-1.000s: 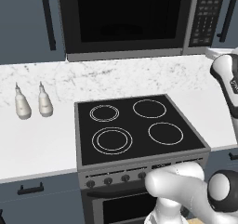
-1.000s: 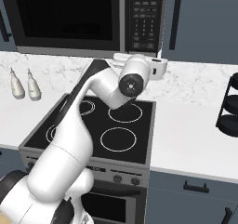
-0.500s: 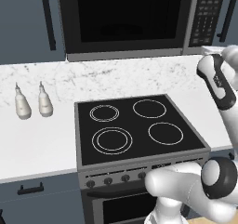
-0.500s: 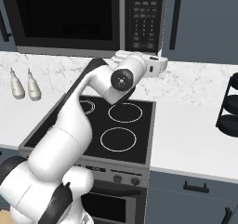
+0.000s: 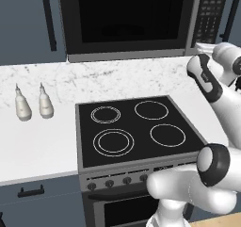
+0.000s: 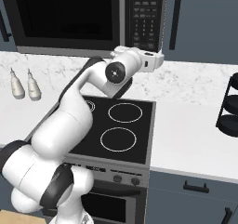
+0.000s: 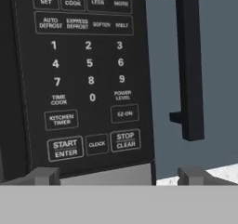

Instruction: Open the microwave, place the bowl with waffle inside the microwave, then close the microwave door and turn it on.

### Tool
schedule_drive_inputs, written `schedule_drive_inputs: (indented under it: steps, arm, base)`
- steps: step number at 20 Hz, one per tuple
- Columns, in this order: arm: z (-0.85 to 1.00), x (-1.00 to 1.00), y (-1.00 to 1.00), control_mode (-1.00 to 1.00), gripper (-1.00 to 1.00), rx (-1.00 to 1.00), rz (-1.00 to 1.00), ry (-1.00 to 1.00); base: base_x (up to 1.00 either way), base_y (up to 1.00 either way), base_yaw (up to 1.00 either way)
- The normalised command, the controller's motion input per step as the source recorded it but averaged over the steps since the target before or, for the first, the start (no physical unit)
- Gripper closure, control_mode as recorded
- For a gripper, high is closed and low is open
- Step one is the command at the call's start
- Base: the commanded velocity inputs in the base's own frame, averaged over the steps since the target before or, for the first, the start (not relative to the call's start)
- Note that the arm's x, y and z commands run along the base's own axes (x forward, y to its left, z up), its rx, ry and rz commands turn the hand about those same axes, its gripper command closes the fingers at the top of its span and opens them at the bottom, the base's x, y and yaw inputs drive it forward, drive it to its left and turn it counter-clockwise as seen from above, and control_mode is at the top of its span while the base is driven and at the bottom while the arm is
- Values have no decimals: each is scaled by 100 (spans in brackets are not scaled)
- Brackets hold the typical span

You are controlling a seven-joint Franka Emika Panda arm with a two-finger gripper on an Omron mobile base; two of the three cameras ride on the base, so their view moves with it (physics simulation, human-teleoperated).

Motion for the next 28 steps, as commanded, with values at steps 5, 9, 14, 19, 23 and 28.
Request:
schedule_drive_inputs:
  steps: [5, 9, 14, 19, 23, 28]
  arm:
    - [0, 29, 0, -100, -100, 0, 0, 0]
    - [0, 23, 0, -100, -100, 0, 0, 0]
    - [0, 19, 0, -100, -100, 0, 0, 0]
    - [0, 18, 0, -100, -100, 0, 0, 0]
    - [0, 12, 0, -100, -100, 0, -1, 0]
    - [0, 11, -26, -100, -100, 0, 0, 0]
  base:
    - [0, 0, 0]
    - [0, 0, 0]
    - [0, 0, 0]
    - [0, 0, 0]
    - [0, 0, 0]
    - [0, 0, 0]
